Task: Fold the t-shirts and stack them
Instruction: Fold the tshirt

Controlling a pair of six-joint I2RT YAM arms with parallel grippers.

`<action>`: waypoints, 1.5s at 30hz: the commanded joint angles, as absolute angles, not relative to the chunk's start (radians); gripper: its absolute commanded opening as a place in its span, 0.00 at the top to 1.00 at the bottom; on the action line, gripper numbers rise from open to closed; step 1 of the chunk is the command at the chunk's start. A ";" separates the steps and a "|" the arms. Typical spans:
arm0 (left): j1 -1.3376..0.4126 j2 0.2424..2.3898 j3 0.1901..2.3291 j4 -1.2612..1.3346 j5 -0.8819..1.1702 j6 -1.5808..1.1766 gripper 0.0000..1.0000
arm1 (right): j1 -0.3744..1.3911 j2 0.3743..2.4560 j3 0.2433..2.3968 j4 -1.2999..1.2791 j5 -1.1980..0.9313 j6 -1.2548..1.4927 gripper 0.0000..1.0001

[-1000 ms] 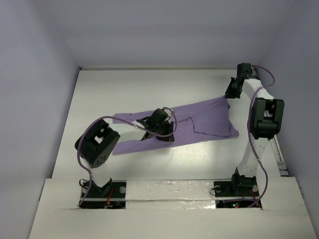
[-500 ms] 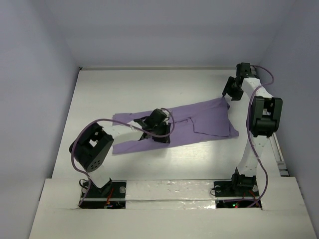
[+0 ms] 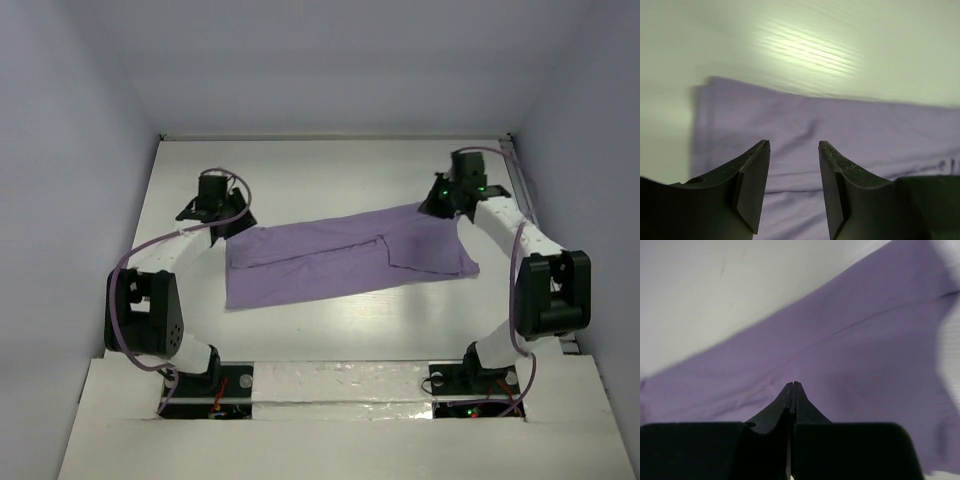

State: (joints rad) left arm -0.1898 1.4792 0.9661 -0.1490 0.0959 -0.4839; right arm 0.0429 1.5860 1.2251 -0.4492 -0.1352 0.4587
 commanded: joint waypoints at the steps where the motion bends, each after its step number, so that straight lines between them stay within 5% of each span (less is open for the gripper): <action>1: -0.075 1.457 0.917 -0.158 0.097 -0.499 0.59 | 0.202 1.552 1.123 -0.322 -0.254 0.527 1.00; 5: 0.015 1.528 0.945 -0.152 0.123 -0.466 0.59 | 0.297 1.614 1.143 -0.282 -0.279 0.538 1.00; 10: 0.048 1.588 0.982 -0.098 0.196 -0.445 0.46 | 0.350 1.703 1.212 -0.285 -0.308 0.538 0.92; 14: 0.057 1.657 1.022 -0.103 0.190 -0.425 0.47 | 0.379 1.727 1.224 -0.282 -0.302 0.545 0.91; 21: 0.089 1.727 1.057 -0.098 0.169 -0.405 0.49 | 0.390 1.887 1.394 -0.333 -0.295 0.531 0.59; 24: 0.089 1.749 1.057 -0.077 0.201 -0.405 0.50 | 0.390 1.951 1.475 -0.356 -0.252 0.514 0.58; 31: 0.089 1.763 1.023 -0.022 0.268 -0.423 0.65 | 0.390 2.025 1.526 -0.385 -0.236 0.517 0.59; 37: 0.089 1.766 1.009 -0.008 0.307 -0.431 0.64 | 0.390 2.037 1.494 -0.377 -0.207 0.518 0.59; 43: 0.089 1.761 1.006 -0.011 0.284 -0.425 1.00 | 0.390 2.078 1.491 -0.394 -0.163 0.531 0.60; 45: 0.089 1.759 1.011 -0.026 0.264 -0.417 1.00 | 0.390 2.092 1.493 -0.402 -0.152 0.532 0.61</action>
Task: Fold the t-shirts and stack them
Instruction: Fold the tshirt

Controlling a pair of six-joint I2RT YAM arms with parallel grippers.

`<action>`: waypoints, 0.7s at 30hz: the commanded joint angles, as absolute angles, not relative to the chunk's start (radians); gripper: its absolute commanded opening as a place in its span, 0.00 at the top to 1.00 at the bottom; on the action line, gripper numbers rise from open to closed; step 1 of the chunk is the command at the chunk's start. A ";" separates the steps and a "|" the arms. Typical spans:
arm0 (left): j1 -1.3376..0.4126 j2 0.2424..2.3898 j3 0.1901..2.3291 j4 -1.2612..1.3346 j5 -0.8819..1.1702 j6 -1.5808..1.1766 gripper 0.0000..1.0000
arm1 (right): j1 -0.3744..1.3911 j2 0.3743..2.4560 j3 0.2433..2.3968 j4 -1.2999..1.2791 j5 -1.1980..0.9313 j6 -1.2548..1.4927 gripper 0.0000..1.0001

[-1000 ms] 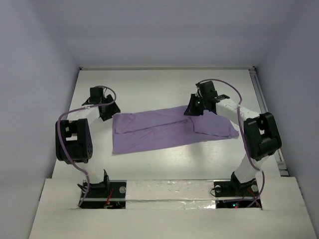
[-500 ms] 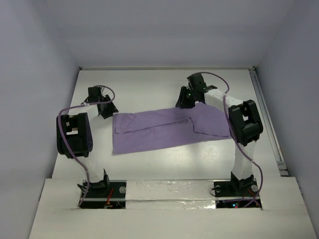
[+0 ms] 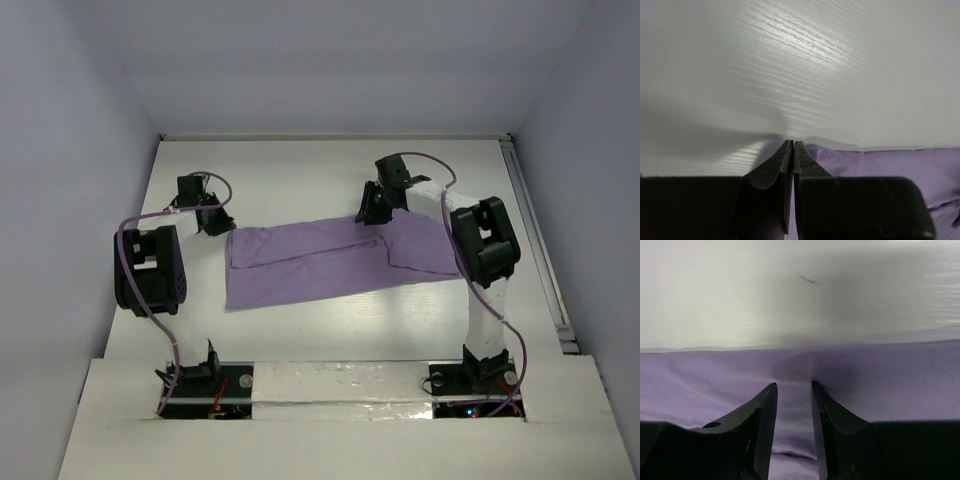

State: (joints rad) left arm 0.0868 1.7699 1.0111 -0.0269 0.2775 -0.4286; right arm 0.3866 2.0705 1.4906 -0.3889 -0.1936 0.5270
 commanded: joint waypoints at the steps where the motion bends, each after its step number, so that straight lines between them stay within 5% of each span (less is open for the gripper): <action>1: 0.100 1.758 1.009 -0.028 0.246 -0.417 1.00 | 0.390 2.095 1.493 -0.403 -0.147 0.534 0.61; 15: 0.164 1.804 1.022 -0.058 0.207 -0.419 1.00 | 0.390 2.103 1.471 -0.411 -0.110 0.546 0.61; 18: 0.164 1.781 1.023 -0.045 0.229 -0.414 0.74 | 0.390 2.085 1.500 -0.420 -0.152 0.535 0.60; 19: 0.164 1.754 1.023 -0.044 0.229 -0.413 0.59 | 0.390 2.076 1.512 -0.423 -0.159 0.535 0.60; 21: 0.164 1.721 1.029 -0.054 0.229 -0.413 0.57 | 0.390 2.054 1.567 -0.449 -0.181 0.528 0.59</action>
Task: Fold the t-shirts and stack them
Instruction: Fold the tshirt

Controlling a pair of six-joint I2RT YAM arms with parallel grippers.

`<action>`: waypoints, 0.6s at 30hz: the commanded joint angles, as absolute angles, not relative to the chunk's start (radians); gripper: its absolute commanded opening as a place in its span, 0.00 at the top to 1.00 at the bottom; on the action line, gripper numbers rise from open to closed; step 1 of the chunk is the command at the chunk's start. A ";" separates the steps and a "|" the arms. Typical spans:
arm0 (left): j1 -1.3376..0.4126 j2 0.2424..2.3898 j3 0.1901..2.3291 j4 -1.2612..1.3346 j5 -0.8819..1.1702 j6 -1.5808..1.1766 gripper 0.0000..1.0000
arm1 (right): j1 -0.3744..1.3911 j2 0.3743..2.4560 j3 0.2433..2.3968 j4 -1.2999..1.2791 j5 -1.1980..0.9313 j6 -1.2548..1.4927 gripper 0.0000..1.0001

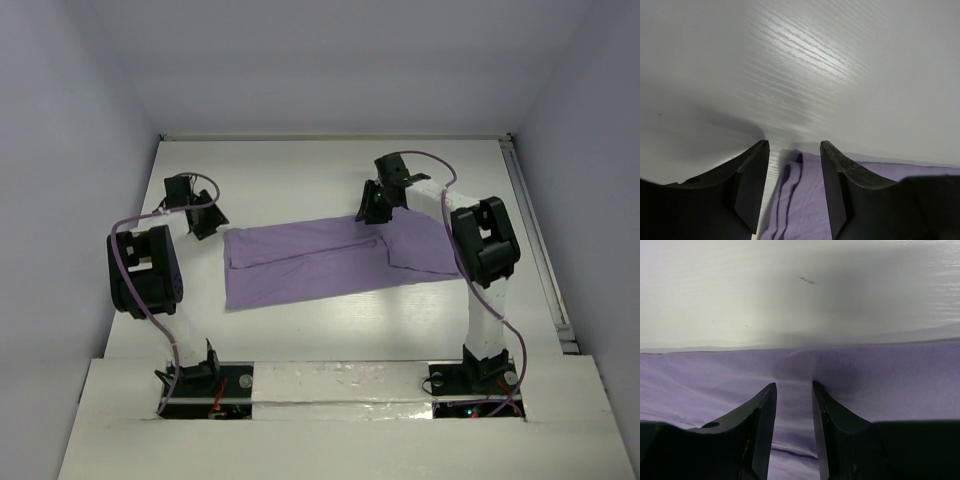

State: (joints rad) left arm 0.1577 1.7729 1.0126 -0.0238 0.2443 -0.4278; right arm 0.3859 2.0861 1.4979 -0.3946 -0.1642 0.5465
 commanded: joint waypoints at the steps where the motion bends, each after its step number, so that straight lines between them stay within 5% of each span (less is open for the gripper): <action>1: 0.164 1.689 1.034 -0.058 0.232 -0.414 0.57 | 0.390 2.046 1.589 -0.463 -0.187 0.526 0.59; 6: 0.123 1.566 1.046 -0.084 0.212 -0.425 0.58 | 0.370 1.976 1.620 -0.505 -0.158 0.529 0.60; 8: 0.086 1.514 1.046 -0.107 0.206 -0.422 0.67 | 0.344 1.912 1.528 -0.473 -0.124 0.563 1.00; 10: 0.020 1.455 1.037 -0.117 0.219 -0.423 0.81 | 0.273 1.859 1.430 -0.434 -0.109 0.587 1.00; 11: -0.004 1.434 1.022 -0.120 0.227 -0.425 1.00 | 0.244 1.809 1.331 -0.405 -0.103 0.601 1.00; 18: -0.213 1.241 0.983 -0.132 0.192 -0.448 1.00 | 0.077 1.713 1.125 -0.446 0.039 0.542 1.00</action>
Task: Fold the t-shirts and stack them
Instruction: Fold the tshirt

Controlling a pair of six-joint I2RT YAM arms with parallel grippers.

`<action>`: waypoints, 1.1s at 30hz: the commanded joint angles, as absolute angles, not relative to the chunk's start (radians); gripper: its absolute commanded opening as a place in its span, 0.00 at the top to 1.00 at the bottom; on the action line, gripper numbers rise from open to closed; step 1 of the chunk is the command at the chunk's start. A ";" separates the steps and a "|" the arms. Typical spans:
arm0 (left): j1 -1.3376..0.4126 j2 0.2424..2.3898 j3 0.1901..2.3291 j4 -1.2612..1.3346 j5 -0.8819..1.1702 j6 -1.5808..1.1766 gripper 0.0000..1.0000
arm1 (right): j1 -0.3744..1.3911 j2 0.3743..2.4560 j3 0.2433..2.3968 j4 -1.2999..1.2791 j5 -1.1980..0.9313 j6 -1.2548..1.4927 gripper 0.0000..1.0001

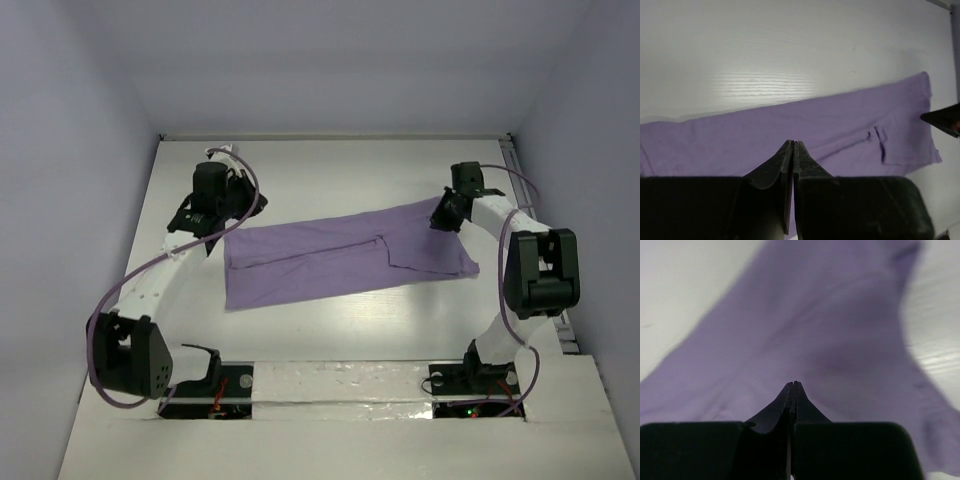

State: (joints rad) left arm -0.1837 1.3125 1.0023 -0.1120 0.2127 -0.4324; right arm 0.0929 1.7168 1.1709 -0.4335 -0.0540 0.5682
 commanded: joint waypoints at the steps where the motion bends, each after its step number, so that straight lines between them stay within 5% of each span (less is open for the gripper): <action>1: -0.231 1.215 0.980 -0.133 0.193 -0.457 1.00 | 0.068 1.729 1.118 -0.445 0.044 0.540 1.00; 10: -0.245 1.109 1.005 -0.230 0.180 -0.476 1.00 | 0.067 2.133 1.512 -0.454 -0.087 0.561 1.00; 13: -0.255 1.089 1.022 -0.270 0.193 -0.491 1.00 | 0.092 2.349 1.850 -0.483 -0.152 0.586 1.00; 18: -0.264 1.062 1.006 -0.333 0.199 -0.512 1.00 | 0.156 2.851 2.810 -0.438 -0.447 0.863 1.00; 20: -0.264 1.062 1.023 -0.369 0.187 -0.494 1.00 | 0.156 2.827 2.746 -0.122 -0.526 1.080 0.87; 21: -0.264 1.065 1.035 -0.379 0.181 -0.488 1.00 | 0.166 2.710 2.561 -0.041 -0.557 1.106 0.73; 22: -0.264 1.069 1.060 -0.383 0.186 -0.482 1.00 | 0.166 2.641 2.478 0.019 -0.561 1.077 0.46; 25: -0.264 1.081 1.091 -0.370 0.213 -0.485 1.00 | 0.166 2.329 2.157 0.018 -0.555 0.950 0.22; 27: -0.264 1.086 1.111 -0.357 0.219 -0.485 1.00 | 0.175 2.159 1.969 0.020 -0.507 0.839 0.20; 29: -0.264 1.083 1.124 -0.342 0.216 -0.480 1.00 | 0.199 1.923 1.647 0.084 -0.499 0.819 0.22; 30: -0.264 1.083 1.132 -0.342 0.213 -0.479 1.00 | 0.219 1.857 1.541 0.095 -0.494 0.818 0.31; 31: -0.264 1.083 1.138 -0.342 0.201 -0.476 1.00 | 0.292 1.792 1.440 0.094 -0.477 0.810 0.81; 32: -0.264 1.080 1.153 -0.341 0.202 -0.474 1.00 | 0.345 1.682 1.254 0.078 -0.450 0.802 0.99; 33: -0.264 1.077 1.157 -0.336 0.202 -0.474 1.00 | 0.403 1.637 1.162 0.084 -0.398 0.808 1.00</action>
